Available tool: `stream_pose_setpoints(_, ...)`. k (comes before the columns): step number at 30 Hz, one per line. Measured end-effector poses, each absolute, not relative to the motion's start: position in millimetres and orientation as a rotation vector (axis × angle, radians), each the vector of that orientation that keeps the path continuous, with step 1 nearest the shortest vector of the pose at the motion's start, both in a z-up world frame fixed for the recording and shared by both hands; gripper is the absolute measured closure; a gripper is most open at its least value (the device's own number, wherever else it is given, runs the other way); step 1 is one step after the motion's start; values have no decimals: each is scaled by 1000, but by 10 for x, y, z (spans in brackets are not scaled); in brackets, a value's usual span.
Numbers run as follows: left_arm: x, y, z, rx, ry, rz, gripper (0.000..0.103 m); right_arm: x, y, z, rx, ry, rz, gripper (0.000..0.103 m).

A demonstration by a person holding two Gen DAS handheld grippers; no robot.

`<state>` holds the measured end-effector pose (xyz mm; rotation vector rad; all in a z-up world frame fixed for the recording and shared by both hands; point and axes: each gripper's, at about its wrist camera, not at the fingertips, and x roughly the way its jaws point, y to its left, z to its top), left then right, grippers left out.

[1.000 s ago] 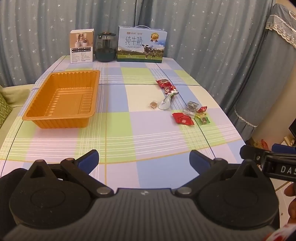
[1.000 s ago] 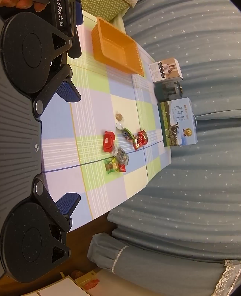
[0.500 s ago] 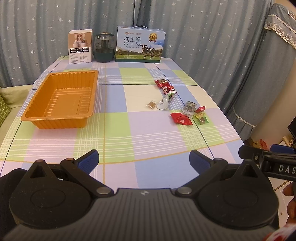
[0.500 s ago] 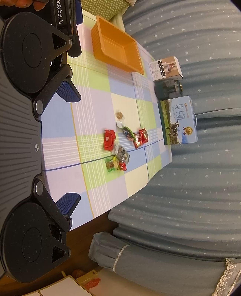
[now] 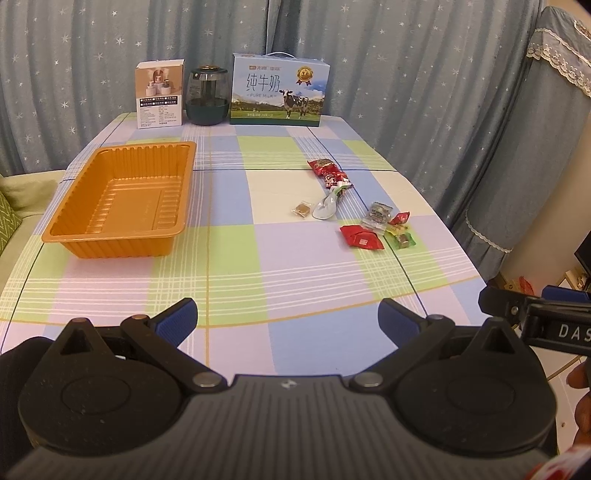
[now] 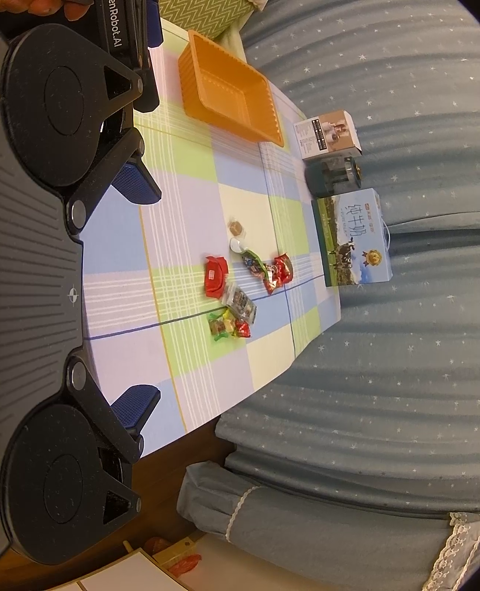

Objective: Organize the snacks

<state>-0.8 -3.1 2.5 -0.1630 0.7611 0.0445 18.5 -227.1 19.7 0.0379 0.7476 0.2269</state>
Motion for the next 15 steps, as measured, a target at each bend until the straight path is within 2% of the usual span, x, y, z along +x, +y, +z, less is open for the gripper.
stream_pose_setpoints(15, -18, -18, 20, -163, 760, 42, 0, 185, -2284, 215, 39, 747, 226, 0)
